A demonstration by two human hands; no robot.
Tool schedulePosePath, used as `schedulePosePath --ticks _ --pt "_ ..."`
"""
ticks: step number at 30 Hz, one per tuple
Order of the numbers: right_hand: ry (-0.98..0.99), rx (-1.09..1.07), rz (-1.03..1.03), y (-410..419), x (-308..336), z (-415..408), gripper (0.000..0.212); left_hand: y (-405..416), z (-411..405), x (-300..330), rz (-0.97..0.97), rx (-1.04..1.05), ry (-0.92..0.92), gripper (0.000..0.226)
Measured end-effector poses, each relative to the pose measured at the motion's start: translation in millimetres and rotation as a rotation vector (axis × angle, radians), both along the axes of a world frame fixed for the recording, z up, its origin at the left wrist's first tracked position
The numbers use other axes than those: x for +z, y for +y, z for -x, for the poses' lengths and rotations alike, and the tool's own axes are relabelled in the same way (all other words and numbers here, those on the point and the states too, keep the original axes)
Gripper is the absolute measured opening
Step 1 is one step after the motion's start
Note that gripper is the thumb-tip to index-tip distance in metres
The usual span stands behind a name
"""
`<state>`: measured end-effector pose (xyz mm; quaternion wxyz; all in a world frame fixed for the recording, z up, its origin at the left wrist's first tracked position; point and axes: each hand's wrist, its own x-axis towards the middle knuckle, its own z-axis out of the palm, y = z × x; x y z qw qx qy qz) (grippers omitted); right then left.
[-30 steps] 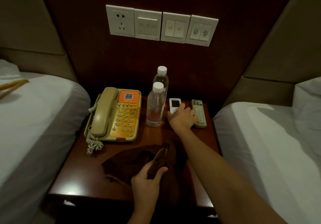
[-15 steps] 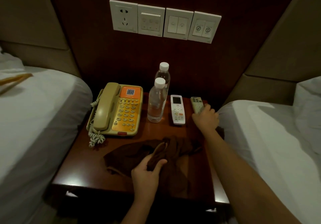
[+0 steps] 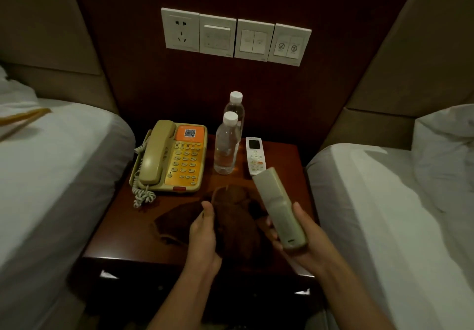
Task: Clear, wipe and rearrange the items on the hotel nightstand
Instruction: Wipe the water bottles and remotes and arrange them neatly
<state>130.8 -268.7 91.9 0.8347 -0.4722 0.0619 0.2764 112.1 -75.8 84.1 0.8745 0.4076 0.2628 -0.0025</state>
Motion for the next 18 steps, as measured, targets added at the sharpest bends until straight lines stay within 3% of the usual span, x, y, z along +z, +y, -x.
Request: schedulePosePath --ticks 4,6,8,12,16,18 --pt "-0.392 0.107 0.572 20 14 14 0.044 1 6 14 0.061 -0.047 -0.106 0.053" --pt "-0.677 0.046 0.81 36 19 5 0.048 -4 15 15 -0.111 -0.111 -0.121 0.045" --pt "-0.767 0.017 0.981 50 25 -8 0.052 -12 24 15 -0.297 -0.185 -0.131 0.037" --pt "-0.76 0.023 1.019 63 19 11 0.051 -8 27 13 -0.148 -0.093 -0.076 0.036" --pt "-0.74 -0.211 0.93 80 16 0 0.056 -14 34 11 -0.384 -0.237 -0.157 0.037" --pt "-0.63 -0.174 0.923 83 21 -26 0.06 -9 34 7 -0.438 -0.259 -0.161 0.036"
